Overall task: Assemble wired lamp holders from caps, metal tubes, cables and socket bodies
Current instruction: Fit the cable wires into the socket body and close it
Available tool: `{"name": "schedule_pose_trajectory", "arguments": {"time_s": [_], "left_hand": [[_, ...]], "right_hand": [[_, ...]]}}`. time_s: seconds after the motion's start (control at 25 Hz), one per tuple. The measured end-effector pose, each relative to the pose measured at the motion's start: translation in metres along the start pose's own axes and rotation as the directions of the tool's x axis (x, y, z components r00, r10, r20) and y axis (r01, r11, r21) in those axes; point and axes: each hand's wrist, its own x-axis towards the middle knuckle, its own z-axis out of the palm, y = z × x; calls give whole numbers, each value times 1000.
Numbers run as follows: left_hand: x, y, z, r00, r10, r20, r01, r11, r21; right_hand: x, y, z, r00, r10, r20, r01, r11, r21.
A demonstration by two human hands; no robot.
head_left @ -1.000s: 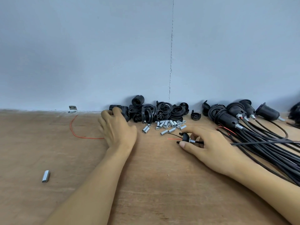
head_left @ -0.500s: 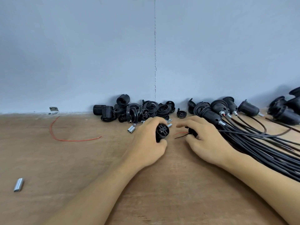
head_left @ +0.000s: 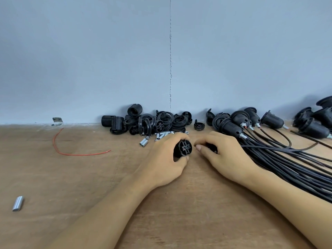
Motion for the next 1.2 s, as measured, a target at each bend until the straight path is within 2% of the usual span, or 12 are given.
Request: {"name": "schedule_pose_trajectory", "arguments": {"time_s": [0.12,0.44,0.64,1.2], "left_hand": [[0,0,1,1000,-25,16,26,999,-45],[0,-3,3,997,-72,-4,71,992,-107],[1,-5,4,998,-56,-7,55,990,-132],[1,-5,3,997,56,-57,-56,998,9]], "right_hand": [[0,0,-3,998,59,-35,-55,992,117],[-1,2,-4,992,123,0,-117,940,321],[-3,-6,-1,999,41,25,-47,952,301],[-6,-14,-4,998,51,26,-57,958,283]]}}
